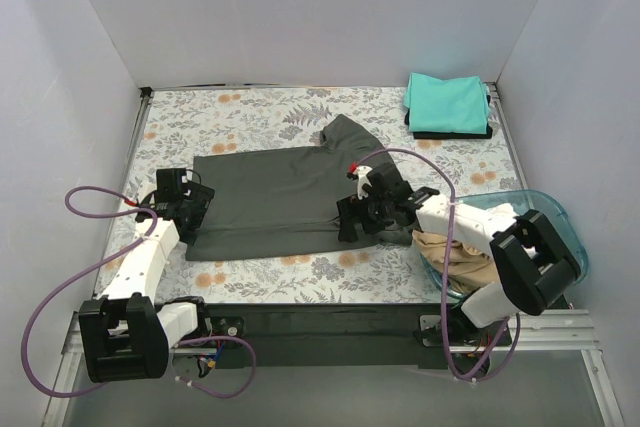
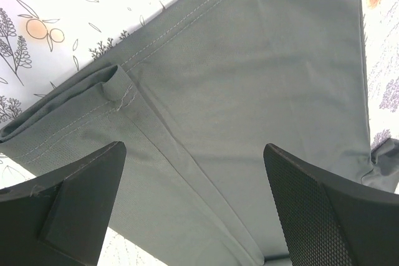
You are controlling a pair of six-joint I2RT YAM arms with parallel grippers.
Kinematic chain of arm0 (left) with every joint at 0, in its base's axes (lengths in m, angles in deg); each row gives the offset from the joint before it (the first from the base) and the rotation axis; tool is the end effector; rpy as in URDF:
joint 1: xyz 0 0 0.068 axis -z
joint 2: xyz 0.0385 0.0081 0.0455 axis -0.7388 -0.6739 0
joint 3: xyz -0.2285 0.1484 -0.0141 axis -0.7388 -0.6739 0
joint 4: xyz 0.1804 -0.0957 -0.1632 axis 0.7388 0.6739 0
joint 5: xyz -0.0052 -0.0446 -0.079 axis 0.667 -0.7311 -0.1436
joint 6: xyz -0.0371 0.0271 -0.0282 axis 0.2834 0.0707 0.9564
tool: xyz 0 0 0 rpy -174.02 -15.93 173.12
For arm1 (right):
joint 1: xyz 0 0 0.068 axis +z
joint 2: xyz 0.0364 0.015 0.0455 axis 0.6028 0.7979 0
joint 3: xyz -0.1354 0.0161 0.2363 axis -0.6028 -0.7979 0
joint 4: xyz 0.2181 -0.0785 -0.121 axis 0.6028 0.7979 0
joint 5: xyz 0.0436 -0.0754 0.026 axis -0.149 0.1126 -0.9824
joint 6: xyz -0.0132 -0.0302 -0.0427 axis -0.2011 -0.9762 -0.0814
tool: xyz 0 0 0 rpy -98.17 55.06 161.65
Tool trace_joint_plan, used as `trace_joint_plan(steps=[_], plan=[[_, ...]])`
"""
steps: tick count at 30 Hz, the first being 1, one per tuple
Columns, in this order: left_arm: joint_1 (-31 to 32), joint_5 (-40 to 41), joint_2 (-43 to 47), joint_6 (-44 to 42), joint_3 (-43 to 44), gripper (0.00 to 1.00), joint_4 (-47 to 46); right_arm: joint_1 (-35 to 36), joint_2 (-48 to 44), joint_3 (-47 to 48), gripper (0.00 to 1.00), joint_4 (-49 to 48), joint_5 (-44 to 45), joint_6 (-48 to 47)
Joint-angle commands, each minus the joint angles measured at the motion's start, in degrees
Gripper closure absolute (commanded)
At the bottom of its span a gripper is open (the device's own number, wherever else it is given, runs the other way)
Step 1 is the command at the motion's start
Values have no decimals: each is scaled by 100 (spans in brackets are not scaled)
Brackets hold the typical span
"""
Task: Fold and stack the t-shirts
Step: Fold the tshirt
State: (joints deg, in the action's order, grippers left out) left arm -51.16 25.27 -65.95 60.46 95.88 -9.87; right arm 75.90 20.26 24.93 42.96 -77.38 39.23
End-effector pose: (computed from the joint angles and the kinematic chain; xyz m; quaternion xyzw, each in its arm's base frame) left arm 0.2039 0.0190 0.2101 -0.7728 0.5674 -0.1460 0.2440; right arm 0.2231 0.1901 0.1913 -0.2372 0.9008 0.2517 0.2627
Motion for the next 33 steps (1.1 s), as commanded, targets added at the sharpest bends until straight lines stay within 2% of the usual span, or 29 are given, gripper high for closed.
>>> trace_joint_plan(steps=[1, 11, 18, 25, 29, 33], plan=[[-16, -140, 84, -86, -86, 7, -20, 37, 280, 126, 2, -436, 55, 145], [-16, -193, 58, -139, -77, 7, -91, 46, 1386, 1285, 2, -806, 451, -136], [-16, -193, 84, -183, -60, 7, -82, 37, 2003, 2270, 2, -788, 258, -347], [-16, -185, 93, -156, -33, 7, -47, 46, 1486, 2289, 2, -709, 494, -593], [-16, -211, 93, -139, 19, 7, -55, 37, 985, 1982, 2, -429, 785, -523], [-16, -237, 84, -139, 19, 7, -55, 46, 606, 1456, 2, -358, 540, -365]])
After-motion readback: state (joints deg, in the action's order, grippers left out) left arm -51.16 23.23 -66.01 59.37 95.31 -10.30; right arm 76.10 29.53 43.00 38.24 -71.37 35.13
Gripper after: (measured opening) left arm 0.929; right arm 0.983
